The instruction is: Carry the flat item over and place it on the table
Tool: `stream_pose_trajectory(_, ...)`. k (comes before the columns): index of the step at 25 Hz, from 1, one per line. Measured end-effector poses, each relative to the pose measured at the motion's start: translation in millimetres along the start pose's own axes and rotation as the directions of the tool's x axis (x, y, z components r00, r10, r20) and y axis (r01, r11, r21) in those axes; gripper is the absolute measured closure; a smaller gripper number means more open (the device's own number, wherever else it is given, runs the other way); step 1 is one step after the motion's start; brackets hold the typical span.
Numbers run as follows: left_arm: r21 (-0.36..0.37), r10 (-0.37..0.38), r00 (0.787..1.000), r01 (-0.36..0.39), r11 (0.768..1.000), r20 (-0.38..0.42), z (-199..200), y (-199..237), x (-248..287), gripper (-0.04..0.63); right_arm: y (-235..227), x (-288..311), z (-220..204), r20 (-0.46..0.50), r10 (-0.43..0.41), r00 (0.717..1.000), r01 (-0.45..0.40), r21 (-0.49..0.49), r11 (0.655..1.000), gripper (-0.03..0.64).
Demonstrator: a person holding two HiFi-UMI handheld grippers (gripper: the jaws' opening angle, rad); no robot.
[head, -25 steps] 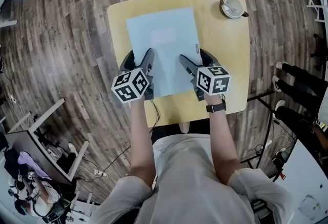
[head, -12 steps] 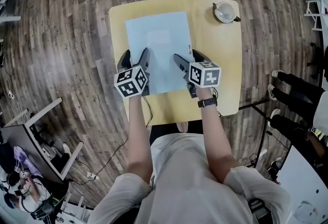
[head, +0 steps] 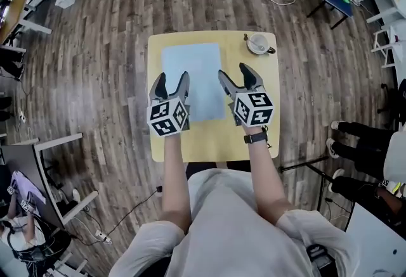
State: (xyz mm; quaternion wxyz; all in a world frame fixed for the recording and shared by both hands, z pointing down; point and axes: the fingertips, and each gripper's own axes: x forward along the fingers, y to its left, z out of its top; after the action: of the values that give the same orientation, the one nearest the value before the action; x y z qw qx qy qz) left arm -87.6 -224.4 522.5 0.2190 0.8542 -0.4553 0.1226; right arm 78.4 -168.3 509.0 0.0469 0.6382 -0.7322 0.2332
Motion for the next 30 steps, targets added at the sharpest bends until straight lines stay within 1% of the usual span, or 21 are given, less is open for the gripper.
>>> stream_pose_trajectory(1,-0.002,-0.007,1.000,0.007,1.000,0.023,9.5,-11.7,-8.8,0.278,-0.5,-11.0,12.1,0.032,-0.007,0.999,0.008,-0.021,1.000,0.297)
stream_pose_trajectory(2,0.002,-0.010,0.999,0.010,1.000,0.049,19.8,-22.5,-16.7,0.293,-0.8,-20.7,24.7,0.066,-0.011,0.998,0.013,-0.042,0.999,0.323)
stream_pose_trajectory(4,0.019,-0.009,0.995,0.008,1.000,0.104,41.3,-42.1,-30.7,0.321,0.6,-37.6,49.9,0.134,-0.003,0.991,0.014,-0.078,0.997,0.411)
stream_pose_trajectory(6,0.033,-0.014,0.988,0.010,0.999,0.152,61.4,-61.8,-44.2,0.340,5.4,-53.8,71.4,0.182,0.016,0.983,0.004,-0.108,0.994,0.422)
stream_pose_trajectory(10,0.078,-0.062,0.971,0.045,0.996,0.231,96.3,-100.2,-64.4,0.380,18.6,-81.2,110.0,0.254,0.067,0.965,-0.021,-0.179,0.984,0.476)
stream_pose_trajectory(14,0.124,-0.065,0.952,0.029,0.992,0.299,117.8,-131.5,-92.0,0.435,29.4,-106.7,131.4,0.264,0.119,0.957,-0.061,-0.217,0.974,0.506)
stream_pose_trajectory(16,0.137,-0.072,0.943,0.028,0.990,0.325,125.8,-144.2,-105.0,0.466,34.8,-118.1,141.3,0.284,0.144,0.948,-0.082,-0.220,0.972,0.529)
stream_pose_trajectory(18,0.146,-0.079,0.933,0.029,0.989,0.350,130.6,-157.2,-116.1,0.495,39.2,-128.3,148.8,0.302,0.159,0.940,-0.091,-0.227,0.970,0.538)
stream_pose_trajectory(21,0.174,-0.071,0.920,0.003,0.985,0.386,134.7,-173.4,-128.4,0.532,45.9,-140.9,157.5,0.328,0.185,0.926,-0.104,-0.250,0.963,0.557)
stream_pose_trajectory(24,0.174,-0.051,0.904,-0.026,0.984,0.423,138.7,-182.1,-139.0,0.575,52.7,-153.5,164.7,0.353,0.220,0.910,-0.121,-0.282,0.952,0.578)
stream_pose_trajectory(27,0.171,-0.042,0.892,-0.040,0.985,0.450,141.6,-186.4,-149.0,0.586,56.7,-164.5,168.9,0.366,0.239,0.900,-0.122,-0.316,0.941,0.586)
stream_pose_trajectory(30,0.172,-0.041,0.885,-0.045,0.984,0.464,144.7,-190.4,-153.9,0.586,53.0,-170.4,174.4,0.379,0.241,0.894,-0.119,-0.318,0.941,0.586)
